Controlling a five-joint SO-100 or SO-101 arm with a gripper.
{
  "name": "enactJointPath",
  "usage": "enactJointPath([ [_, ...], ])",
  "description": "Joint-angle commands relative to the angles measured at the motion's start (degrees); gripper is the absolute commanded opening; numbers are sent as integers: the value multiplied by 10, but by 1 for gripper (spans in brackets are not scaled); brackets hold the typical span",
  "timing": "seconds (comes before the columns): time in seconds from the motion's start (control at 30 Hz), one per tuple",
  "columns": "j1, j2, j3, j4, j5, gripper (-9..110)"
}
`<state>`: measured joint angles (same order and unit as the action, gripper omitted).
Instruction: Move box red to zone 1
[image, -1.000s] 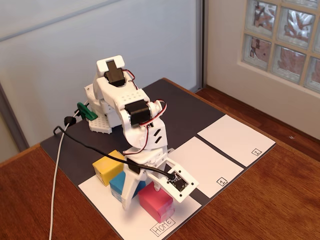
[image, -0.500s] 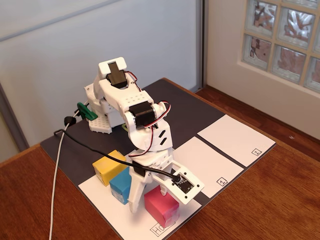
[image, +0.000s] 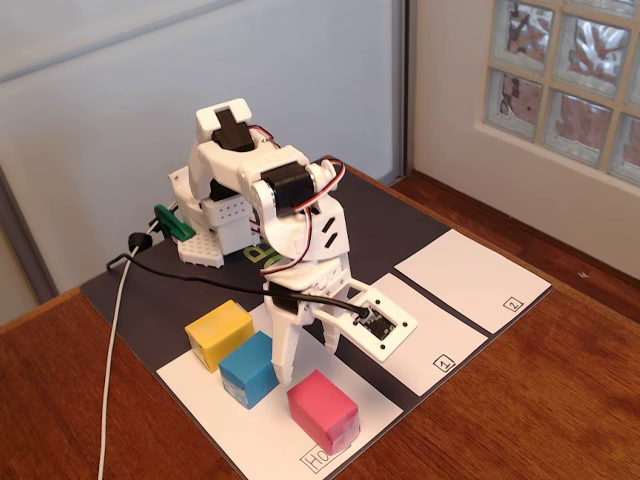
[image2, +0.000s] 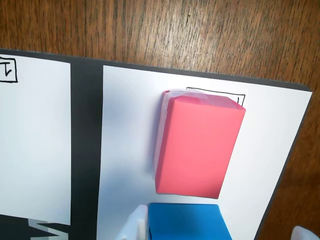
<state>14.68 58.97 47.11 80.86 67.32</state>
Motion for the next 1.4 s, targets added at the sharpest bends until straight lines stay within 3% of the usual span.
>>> enactJointPath([
  [0.0,2,35,-3,-3,-10,35],
  [0.87,7,-85,-10,-67,-4,40],
  [1.37,14,-25,-10,-23,-25,36],
])
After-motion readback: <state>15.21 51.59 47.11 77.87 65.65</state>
